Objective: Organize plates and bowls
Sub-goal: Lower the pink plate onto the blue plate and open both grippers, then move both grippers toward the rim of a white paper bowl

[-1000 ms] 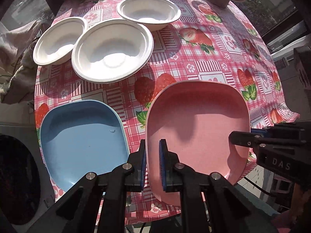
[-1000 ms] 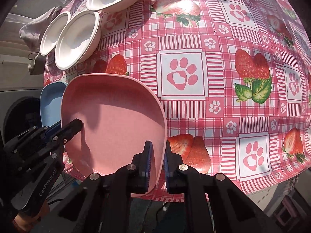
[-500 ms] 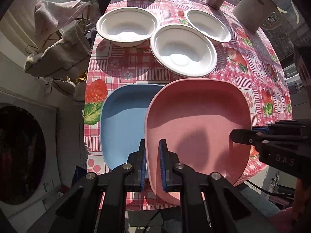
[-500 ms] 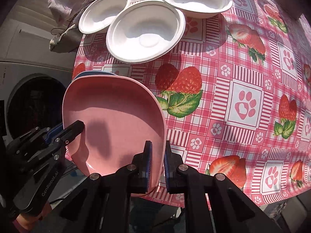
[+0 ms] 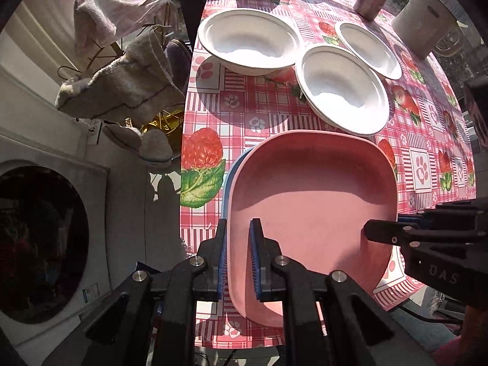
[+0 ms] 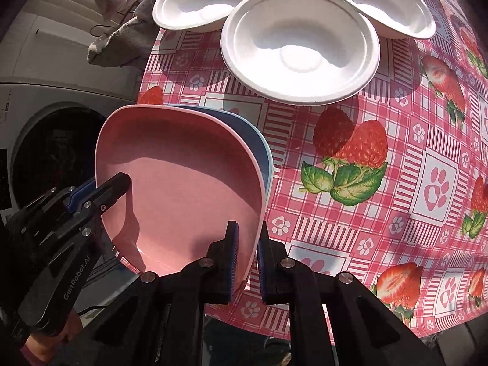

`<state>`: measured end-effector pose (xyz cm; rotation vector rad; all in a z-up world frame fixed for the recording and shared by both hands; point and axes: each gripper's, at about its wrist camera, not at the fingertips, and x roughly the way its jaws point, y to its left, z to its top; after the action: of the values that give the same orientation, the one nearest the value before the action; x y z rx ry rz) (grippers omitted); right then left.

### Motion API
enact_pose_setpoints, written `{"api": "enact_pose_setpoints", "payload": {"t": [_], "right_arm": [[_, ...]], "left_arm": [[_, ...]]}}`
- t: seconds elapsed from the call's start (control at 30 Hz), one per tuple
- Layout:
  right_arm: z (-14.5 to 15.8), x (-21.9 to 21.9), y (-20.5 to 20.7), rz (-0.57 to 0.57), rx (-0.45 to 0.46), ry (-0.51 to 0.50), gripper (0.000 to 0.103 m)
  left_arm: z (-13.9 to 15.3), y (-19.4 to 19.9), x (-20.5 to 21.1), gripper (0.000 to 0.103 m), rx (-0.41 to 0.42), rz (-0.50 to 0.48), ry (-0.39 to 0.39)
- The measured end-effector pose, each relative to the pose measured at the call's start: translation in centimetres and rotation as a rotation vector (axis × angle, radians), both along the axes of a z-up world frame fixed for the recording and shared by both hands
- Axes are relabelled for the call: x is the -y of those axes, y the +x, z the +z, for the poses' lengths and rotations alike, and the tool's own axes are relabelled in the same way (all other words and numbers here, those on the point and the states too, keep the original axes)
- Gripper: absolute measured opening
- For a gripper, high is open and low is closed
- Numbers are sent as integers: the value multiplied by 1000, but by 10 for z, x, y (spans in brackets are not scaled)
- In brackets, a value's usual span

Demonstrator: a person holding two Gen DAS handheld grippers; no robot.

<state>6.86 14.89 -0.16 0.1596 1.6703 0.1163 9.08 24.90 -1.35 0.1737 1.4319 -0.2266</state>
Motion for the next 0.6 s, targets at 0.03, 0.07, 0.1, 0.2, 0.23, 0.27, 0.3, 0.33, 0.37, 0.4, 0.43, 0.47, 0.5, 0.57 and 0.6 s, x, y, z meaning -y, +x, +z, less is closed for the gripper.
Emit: {"api": "enact_pose_setpoints", "payload": {"t": [0.03,0.07,0.1,0.2,0.23,0.27,0.3,0.33,0.37,0.4,0.43,0.47,0.5,0.57,0.6], "right_arm": [[-3,5,2,-2,-3,-2,14],[-5,5,3,-1,-5,-6,14],[-6,5,3,-5,-6,-3,14],[-12,-4,10,-13,-17,0,14],[-15,-6,9,-15,-20,6,14],[-15,-8,9,-15,-23,12,14],[-20,-4,8,-16,-23,20,14],[-18,-3,0,-13,-20,25,15],[-17,0,-4,-9,-20,24,15],[-15,2,-8,-7,-19,18,16],[-15,5,-8,-5,-18,9,16],[-13,4,-8,-9,-17,12,16],[-11,14,-10,-17,-18,22,16],[-11,24,-8,-46,-19,28,42],[-10,28,-9,-58,-13,31,82]], "left_arm": [[-1,0,0,13,-2,2,0],[-3,0,-1,14,-4,5,0],[-4,0,-1,14,-6,7,0],[-8,1,0,22,-3,15,16],[-9,1,0,26,-10,15,7],[-11,1,0,36,-18,16,-8],[-11,0,1,47,-21,17,-16],[-11,-1,2,51,-19,15,-20],[-11,-2,2,58,-15,11,-23],[-10,-3,3,63,-13,8,-28],[-10,-3,3,65,-14,8,-33],[-9,-3,3,68,-18,10,-36],[-9,-2,2,70,-22,14,-41],[-7,-1,1,71,-28,30,-50],[-6,0,0,73,-29,38,-53]]}}
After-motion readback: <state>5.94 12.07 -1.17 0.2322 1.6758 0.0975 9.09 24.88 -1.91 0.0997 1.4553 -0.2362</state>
